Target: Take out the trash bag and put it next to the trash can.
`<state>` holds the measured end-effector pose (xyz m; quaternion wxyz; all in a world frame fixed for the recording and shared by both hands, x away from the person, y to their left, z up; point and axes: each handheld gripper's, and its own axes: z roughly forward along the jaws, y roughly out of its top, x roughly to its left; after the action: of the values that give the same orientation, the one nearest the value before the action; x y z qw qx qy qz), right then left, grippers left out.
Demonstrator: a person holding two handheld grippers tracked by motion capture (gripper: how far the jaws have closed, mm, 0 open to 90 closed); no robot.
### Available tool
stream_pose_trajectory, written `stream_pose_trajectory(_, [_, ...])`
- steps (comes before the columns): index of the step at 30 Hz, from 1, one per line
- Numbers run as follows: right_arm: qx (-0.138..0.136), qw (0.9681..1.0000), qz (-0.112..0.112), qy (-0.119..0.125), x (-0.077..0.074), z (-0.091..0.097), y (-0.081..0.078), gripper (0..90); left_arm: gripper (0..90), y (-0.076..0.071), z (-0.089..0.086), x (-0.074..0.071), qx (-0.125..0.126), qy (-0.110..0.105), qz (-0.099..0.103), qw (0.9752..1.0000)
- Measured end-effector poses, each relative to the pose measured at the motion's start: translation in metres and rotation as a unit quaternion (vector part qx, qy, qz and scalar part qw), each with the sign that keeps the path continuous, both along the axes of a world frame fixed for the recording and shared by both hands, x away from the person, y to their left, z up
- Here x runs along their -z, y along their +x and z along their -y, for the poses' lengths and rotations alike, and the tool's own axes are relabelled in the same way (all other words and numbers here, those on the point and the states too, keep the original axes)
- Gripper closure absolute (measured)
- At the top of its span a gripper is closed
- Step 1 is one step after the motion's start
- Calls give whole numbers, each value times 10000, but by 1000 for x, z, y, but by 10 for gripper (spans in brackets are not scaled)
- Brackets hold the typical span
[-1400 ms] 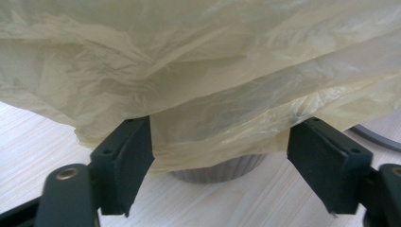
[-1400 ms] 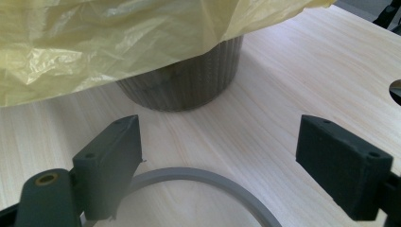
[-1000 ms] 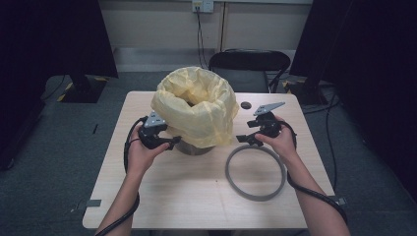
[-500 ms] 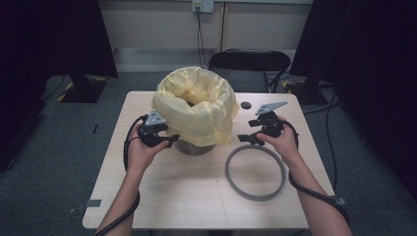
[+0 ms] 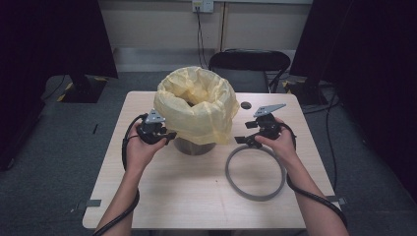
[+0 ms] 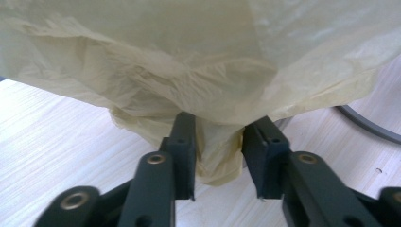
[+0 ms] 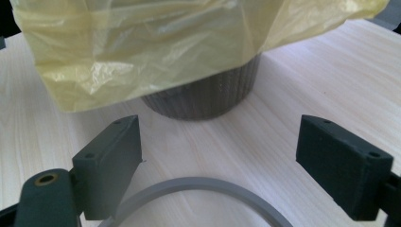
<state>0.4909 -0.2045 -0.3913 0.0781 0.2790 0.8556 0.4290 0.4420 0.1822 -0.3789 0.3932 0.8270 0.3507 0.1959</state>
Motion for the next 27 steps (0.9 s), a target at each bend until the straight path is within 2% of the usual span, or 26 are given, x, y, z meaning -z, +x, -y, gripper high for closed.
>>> stream_pose_trajectory(5, [15, 10000, -2, 11, 1, 2, 0, 144, 885, -3, -6, -5, 141, -67, -24, 9999])
stream_pose_trajectory(6, [13, 10000, 2, 13, 1, 1, 0, 144, 897, -3, -8, -6, 165, -66, -60, 9998])
stream_pose_trajectory(12, [-25, 10000, 30, 49, 2, -4, 2, 143, 900, -8, -15, -11, 249, -93, -80, 9996])
stream_pose_trajectory(14, [-54, 9999, 23, 148, 1, -7, 3, 143, 900, -10, -16, -12, 278, -136, -102, 9995])
stream_pose_trajectory(16, [-83, 9998, 78, 159, 0, -12, 4, 143, 900, -10, -16, -12, 314, -184, -127, 9993])
stream_pose_trajectory(20, [-111, 9997, 119, 171, -3, -26, 8, 139, 900, -10, -16, -15, 376, -108, -177, 9991])
stream_pose_trajectory(23, [-165, 9996, 87, 233, -4, -35, 12, 142, 900, -9, -17, -18, 384, -76, -190, 9991])
stream_pose_trajectory(27, [-238, 9996, 74, 165, -4, -47, 16, 144, 900, -11, -19, -20, 370, -75, -213, 9991])
